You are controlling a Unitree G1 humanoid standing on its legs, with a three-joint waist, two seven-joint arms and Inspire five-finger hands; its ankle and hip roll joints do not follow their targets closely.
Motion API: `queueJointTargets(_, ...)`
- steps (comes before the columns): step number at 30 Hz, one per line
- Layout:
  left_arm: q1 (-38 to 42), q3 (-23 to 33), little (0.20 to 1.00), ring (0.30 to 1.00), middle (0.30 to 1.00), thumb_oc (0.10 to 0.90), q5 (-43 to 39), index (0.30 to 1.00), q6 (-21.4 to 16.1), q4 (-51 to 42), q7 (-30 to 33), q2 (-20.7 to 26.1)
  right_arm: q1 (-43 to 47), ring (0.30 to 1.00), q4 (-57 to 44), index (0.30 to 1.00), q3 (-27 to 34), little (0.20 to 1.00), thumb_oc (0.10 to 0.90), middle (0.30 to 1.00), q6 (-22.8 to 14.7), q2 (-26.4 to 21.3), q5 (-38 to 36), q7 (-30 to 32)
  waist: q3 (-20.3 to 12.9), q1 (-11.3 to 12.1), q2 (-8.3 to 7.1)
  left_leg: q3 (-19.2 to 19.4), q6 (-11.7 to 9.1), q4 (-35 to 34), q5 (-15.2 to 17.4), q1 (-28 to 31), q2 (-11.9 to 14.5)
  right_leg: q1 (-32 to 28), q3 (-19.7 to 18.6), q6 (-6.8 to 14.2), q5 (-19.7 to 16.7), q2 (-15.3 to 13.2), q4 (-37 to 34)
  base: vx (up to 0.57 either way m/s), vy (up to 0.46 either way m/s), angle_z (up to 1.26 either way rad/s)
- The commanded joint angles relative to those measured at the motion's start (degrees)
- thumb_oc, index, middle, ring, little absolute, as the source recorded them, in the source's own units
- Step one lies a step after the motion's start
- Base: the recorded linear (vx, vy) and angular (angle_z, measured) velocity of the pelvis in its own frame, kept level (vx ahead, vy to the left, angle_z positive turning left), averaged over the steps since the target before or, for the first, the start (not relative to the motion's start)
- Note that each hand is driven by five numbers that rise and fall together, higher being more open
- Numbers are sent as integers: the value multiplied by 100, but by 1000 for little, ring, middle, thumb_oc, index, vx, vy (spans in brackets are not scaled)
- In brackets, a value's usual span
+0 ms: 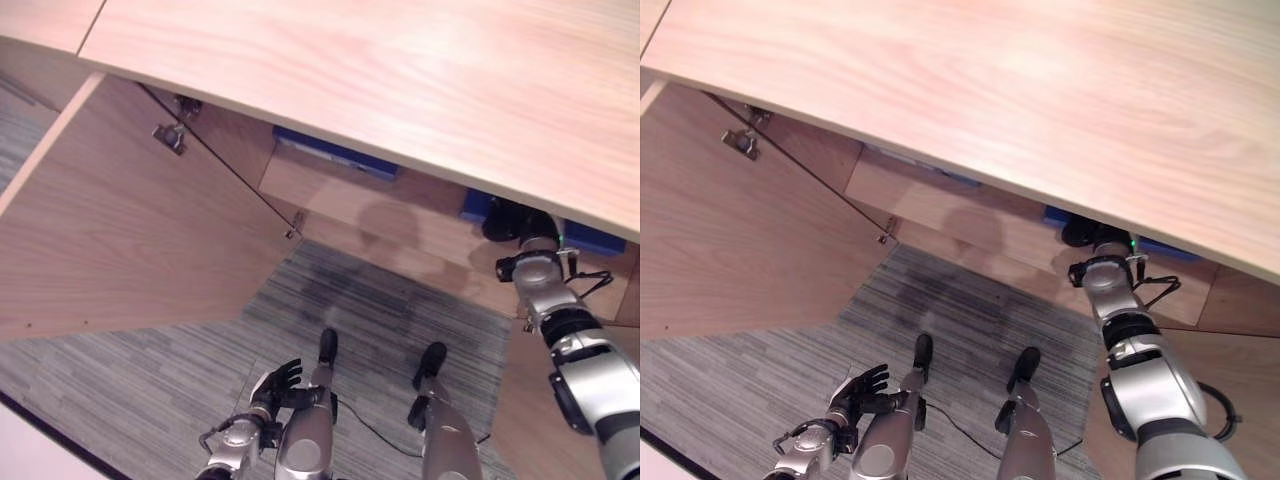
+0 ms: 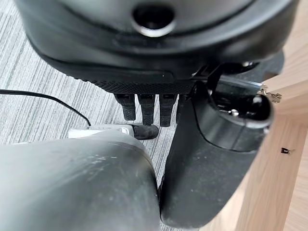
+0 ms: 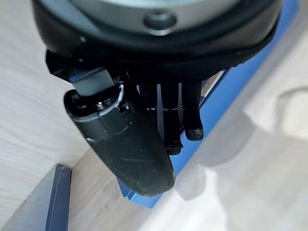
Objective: Put the empty folder in the office cabinet
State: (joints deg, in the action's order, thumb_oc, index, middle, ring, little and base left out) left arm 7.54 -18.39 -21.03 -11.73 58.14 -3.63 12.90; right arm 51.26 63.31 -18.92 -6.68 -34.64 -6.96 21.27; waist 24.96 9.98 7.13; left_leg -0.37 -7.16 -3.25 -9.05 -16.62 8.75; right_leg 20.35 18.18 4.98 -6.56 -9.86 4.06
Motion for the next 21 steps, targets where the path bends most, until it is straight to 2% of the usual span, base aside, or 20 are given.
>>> queueJointTargets(1,-303,-416,900,900,900,800,244,900,-31,73,-82,382,248,300,-181,300,-173,300,400,300,-177,-369,-122,-19,-217,37,-44,-79,-336,398,357,-253,245,87,-254,553,1096,-536,1128,0,0,0)
queueJointTargets(9,-314,-526,900,900,900,800,125,900,-38,8,15,432,473,300,555,300,-124,300,400,300,-106,-359,-536,-62,-29,161,134,-125,-324,429,286,-651,181,501,-217,558,1118,-580,1287,-2,-1,0)
queueJointTargets(21,-260,-608,900,900,900,800,-69,900,-61,-197,47,558,925,300,875,300,-279,300,400,300,-53,-804,-668,-41,194,237,279,-197,-299,635,290,-1196,93,1072,-201,564,1213,-651,1647,-5,-9,8)
